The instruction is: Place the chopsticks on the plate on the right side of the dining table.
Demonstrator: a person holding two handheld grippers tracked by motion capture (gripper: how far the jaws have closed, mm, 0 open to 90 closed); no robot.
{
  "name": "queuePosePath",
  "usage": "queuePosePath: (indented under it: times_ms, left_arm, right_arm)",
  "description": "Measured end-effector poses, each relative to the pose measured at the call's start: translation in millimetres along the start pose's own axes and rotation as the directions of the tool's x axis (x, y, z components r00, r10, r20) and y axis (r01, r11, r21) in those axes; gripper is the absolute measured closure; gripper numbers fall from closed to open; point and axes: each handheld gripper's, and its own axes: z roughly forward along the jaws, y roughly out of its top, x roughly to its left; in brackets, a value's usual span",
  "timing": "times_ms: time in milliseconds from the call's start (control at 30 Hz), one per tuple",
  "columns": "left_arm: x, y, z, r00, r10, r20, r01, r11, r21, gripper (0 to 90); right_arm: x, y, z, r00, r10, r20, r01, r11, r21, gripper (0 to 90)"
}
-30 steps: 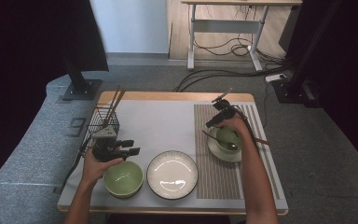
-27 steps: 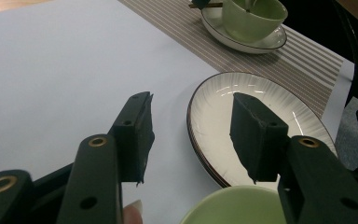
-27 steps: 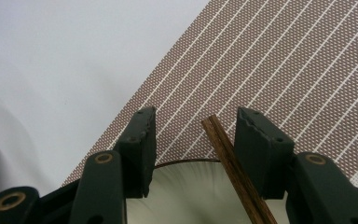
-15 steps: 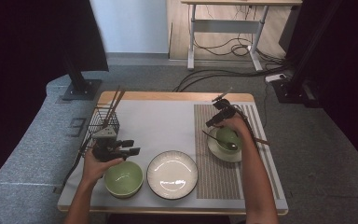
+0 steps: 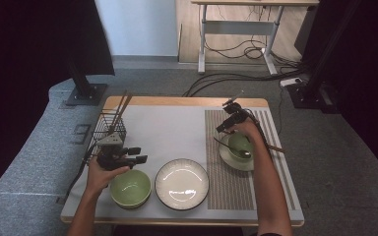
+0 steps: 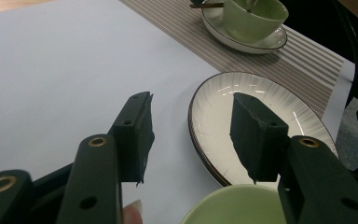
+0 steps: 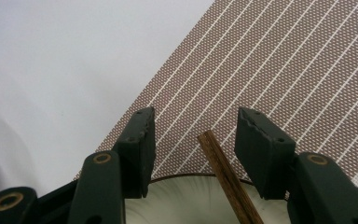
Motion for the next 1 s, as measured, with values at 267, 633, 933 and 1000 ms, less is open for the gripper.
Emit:
queuePosePath:
  times_ms: [267, 633, 933, 1000]
  left_arm:
    - [0.4, -0.3, -0.4, 1.0000, -0.002, -0.001, 0.002, 1.0000, -0.001, 48.9]
    - [0.2, -0.2, -0.5, 1.0000, -0.001, 0.003, 0.001, 1.0000, -0.002, 48.9]
    - [0.0, -0.2, -1.7, 1.0000, 0.000, 0.002, 0.000, 1.0000, -0.004, 48.9]
    - [-0.1, -0.3, -1.9, 1.0000, 0.000, 0.002, 0.000, 1.0000, -0.005, 48.9]
  right_arm:
    - [-0.2, 0.8, 1.8, 1.0000, 0.008, 0.002, -0.008, 1.000, 0.005, 48.0]
    - [-9.3, -1.2, -5.2, 0.9988, 0.035, 0.035, -0.034, 0.999, -0.023, 48.1]
    - [-13.9, -1.4, -4.8, 0.9970, 0.053, 0.057, -0.051, 0.998, -0.035, 47.9]
    - [-15.5, -1.8, -4.7, 0.9966, 0.057, 0.059, -0.055, 0.998, -0.032, 47.8]
